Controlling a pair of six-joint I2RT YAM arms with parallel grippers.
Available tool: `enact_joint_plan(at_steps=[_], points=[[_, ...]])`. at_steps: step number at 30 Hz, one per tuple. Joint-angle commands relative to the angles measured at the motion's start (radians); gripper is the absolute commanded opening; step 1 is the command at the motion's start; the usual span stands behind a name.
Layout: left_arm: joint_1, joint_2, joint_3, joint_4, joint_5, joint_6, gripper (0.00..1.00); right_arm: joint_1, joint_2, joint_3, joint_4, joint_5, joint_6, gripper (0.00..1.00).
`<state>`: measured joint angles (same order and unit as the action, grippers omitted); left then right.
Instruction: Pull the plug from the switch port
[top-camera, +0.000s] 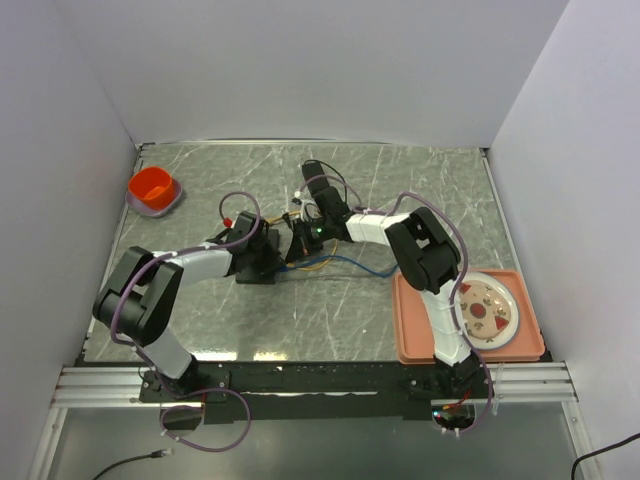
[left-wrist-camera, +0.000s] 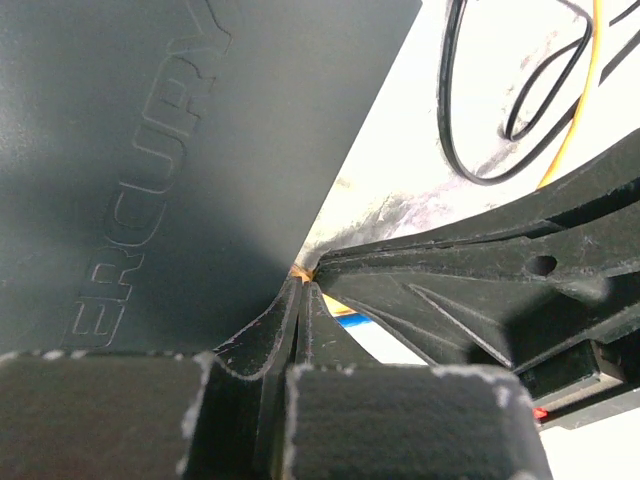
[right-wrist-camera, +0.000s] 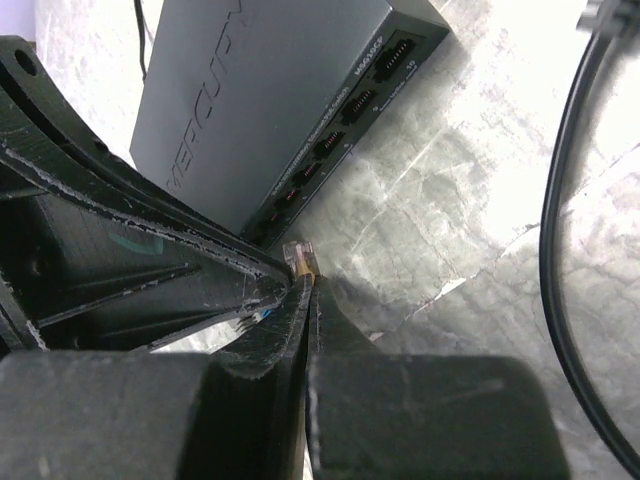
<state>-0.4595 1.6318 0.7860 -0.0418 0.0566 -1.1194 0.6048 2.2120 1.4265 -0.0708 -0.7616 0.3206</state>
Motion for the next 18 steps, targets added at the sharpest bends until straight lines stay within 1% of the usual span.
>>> enact_joint_plan(at_steps=[1, 6, 9, 10, 11, 12, 14, 15, 18], points=[[0.016, -0.013, 0.019, -0.024, -0.054, 0.012, 0.01, 0.006, 0.017, -0.074, -0.155, 0.131, -0.049, 0.0], [0.016, -0.102, 0.028, -0.02, -0.054, 0.046, 0.01, 0.006, -0.044, -0.081, -0.155, 0.176, -0.048, 0.0], [0.015, -0.164, 0.032, -0.036, -0.054, 0.061, 0.03, 0.007, -0.086, -0.078, -0.165, 0.223, -0.046, 0.0], [0.015, -0.177, 0.03, -0.039, -0.082, 0.066, 0.06, 0.006, -0.097, -0.081, -0.156, 0.235, -0.043, 0.02], [0.015, -0.202, 0.029, -0.041, -0.084, 0.069, 0.07, 0.007, -0.121, -0.084, -0.15, 0.242, -0.038, 0.06], [0.015, -0.211, 0.025, -0.046, -0.087, 0.075, 0.08, 0.006, -0.136, -0.093, -0.143, 0.249, -0.028, 0.18], [0.015, -0.24, 0.021, -0.047, -0.093, 0.076, 0.11, 0.006, -0.175, -0.101, -0.123, 0.269, -0.014, 0.32], [0.015, -0.25, 0.015, -0.047, -0.097, 0.082, 0.13, 0.007, -0.189, -0.104, -0.119, 0.281, -0.002, 0.43], [0.015, -0.271, -0.002, -0.044, -0.097, 0.09, 0.18, 0.007, -0.241, -0.11, -0.112, 0.318, 0.017, 0.56]])
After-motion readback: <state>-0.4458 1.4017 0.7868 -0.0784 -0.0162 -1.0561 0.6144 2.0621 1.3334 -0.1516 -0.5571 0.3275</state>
